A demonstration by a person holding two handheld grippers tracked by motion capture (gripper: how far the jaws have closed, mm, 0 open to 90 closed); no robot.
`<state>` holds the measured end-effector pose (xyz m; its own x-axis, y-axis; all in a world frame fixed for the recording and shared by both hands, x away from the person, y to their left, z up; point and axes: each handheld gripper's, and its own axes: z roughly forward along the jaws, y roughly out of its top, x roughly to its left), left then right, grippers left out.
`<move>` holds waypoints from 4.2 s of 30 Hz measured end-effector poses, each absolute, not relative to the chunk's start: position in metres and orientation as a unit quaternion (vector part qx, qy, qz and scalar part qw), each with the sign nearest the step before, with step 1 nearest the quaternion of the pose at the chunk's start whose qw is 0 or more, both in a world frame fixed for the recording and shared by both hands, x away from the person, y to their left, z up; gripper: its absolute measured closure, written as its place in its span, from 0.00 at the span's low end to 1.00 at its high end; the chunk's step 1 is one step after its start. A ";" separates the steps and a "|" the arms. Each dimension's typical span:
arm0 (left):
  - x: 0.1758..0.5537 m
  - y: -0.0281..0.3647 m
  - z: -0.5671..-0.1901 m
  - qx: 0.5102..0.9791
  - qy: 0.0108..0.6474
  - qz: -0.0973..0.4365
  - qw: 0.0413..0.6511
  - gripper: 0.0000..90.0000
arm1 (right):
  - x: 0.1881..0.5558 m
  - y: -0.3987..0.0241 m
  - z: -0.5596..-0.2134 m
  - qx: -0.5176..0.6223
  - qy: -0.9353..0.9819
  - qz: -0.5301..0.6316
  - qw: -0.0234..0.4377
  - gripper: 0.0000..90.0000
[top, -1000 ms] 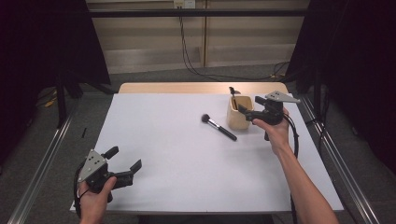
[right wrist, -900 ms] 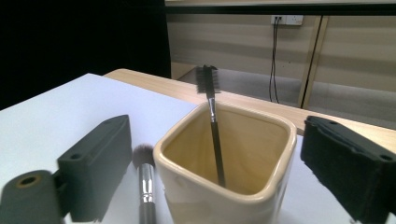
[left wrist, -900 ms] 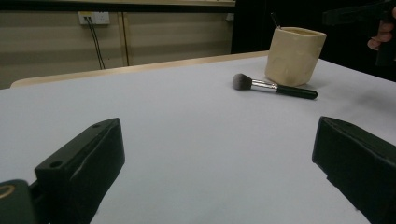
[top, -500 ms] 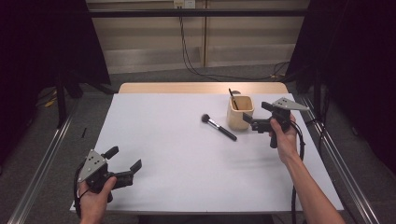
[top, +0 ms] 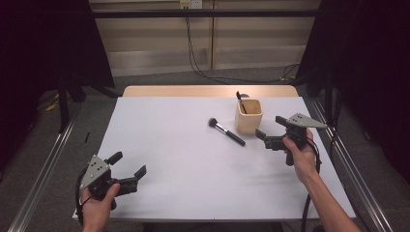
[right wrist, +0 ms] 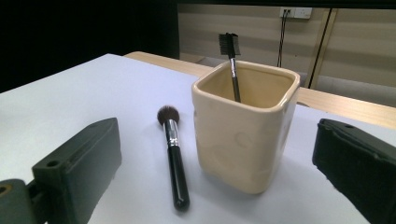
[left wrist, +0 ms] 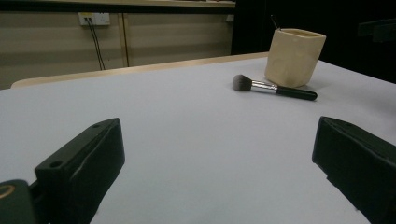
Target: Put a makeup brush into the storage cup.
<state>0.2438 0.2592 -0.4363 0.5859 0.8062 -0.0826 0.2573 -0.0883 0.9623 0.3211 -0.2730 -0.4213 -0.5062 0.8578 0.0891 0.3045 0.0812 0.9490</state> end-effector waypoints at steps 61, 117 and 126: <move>0.233 0.254 -0.433 0.696 0.380 0.246 0.558 0.03 | 0.202 -0.301 -0.446 0.435 0.670 0.538 0.270 0.01; 0.235 0.257 -0.434 0.698 0.380 0.247 0.555 0.03 | 0.311 -0.210 -0.423 0.345 0.755 0.522 0.196 0.02; 0.235 0.257 -0.434 0.698 0.381 0.248 0.554 0.03 | 0.329 -0.200 -0.419 0.341 0.771 0.507 0.181 0.04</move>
<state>0.2353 0.2571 -0.4339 0.5868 0.8062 -0.0753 0.2559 -0.0964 0.9619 0.3292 -0.1996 -0.4190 -0.7017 0.7094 0.0659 0.3415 0.2537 0.9050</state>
